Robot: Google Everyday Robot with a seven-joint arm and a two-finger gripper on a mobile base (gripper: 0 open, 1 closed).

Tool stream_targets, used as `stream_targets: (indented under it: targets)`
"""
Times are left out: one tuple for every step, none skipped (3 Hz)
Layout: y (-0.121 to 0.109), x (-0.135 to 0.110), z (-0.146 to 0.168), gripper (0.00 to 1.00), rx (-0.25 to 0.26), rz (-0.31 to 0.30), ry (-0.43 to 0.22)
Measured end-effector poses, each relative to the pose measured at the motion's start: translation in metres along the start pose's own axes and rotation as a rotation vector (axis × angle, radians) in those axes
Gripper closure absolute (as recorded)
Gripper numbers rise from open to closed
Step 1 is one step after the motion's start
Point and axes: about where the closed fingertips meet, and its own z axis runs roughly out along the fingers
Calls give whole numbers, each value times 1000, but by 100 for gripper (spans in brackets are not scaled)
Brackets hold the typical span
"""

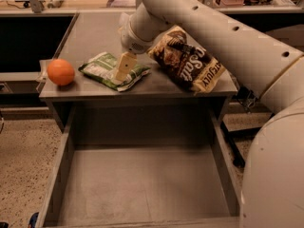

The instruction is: Pick green jalapeno chip bag from top drawer and place on counter

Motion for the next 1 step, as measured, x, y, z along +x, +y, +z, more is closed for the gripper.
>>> stream_targets:
  targets:
    - [0,0,0,0,0,0,0]
